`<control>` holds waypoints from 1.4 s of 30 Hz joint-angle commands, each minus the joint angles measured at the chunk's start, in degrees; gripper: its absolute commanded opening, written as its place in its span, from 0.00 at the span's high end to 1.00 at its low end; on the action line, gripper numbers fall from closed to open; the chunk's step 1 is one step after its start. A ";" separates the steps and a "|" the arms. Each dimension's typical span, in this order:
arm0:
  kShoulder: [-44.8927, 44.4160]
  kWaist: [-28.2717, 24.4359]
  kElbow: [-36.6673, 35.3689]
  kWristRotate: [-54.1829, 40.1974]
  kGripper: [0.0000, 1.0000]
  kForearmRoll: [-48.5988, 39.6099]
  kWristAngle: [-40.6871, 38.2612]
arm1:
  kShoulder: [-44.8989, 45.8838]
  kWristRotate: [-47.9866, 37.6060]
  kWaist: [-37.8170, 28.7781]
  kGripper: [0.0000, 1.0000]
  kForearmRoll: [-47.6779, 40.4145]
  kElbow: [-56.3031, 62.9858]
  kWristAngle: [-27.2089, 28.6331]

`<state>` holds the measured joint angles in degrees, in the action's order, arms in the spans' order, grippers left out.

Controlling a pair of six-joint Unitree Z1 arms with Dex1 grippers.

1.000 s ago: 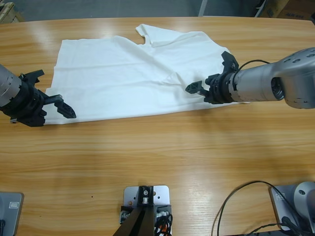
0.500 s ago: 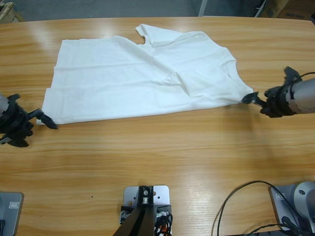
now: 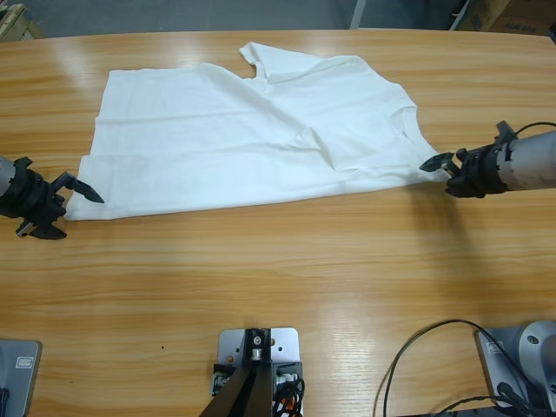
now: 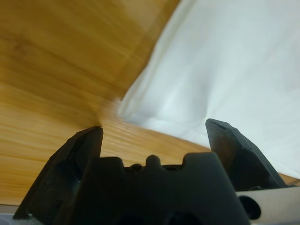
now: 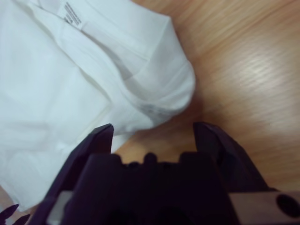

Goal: Fold clothes

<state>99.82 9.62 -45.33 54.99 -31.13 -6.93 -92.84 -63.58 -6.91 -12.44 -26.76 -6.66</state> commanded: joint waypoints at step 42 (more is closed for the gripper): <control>-3.30 2.74 2.56 -1.69 1.00 -13.41 -7.24 | 7.88 8.79 3.57 1.00 42.22 -9.57 -2.21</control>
<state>97.58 11.59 -42.58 52.10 -39.02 -10.13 -89.45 -54.87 -4.33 22.10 -38.05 -10.10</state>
